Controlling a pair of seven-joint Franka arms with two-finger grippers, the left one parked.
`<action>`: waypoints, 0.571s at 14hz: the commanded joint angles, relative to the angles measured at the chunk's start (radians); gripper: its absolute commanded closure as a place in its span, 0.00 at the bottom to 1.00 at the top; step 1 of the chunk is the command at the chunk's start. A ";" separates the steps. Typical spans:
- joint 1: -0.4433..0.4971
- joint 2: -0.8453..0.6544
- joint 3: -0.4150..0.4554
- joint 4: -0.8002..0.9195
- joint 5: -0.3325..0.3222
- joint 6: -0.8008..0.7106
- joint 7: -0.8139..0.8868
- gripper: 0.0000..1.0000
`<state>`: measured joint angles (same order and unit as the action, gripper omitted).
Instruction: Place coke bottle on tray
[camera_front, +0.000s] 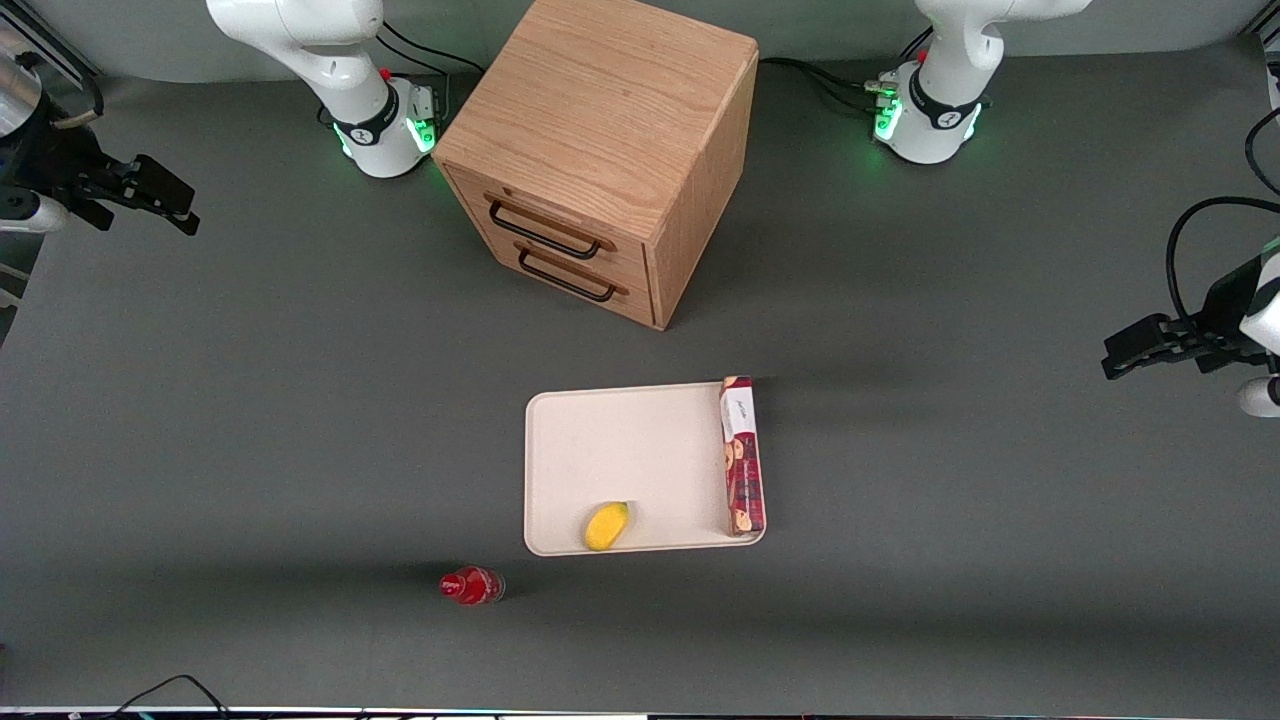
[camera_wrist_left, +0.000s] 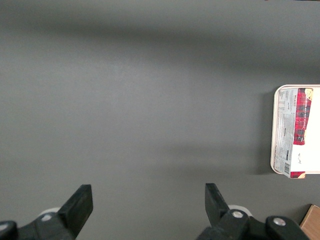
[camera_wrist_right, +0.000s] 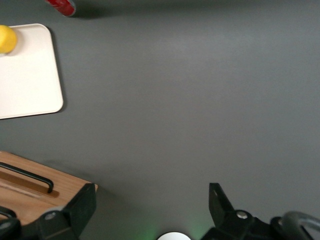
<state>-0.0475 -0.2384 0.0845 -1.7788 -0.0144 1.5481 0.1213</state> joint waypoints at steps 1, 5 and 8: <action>0.003 -0.019 -0.012 -0.005 0.063 0.006 0.021 0.00; 0.005 -0.019 -0.002 0.012 0.063 0.003 0.012 0.00; 0.012 -0.012 0.012 0.018 0.060 0.003 0.006 0.00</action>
<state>-0.0447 -0.2470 0.0872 -1.7682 0.0271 1.5486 0.1242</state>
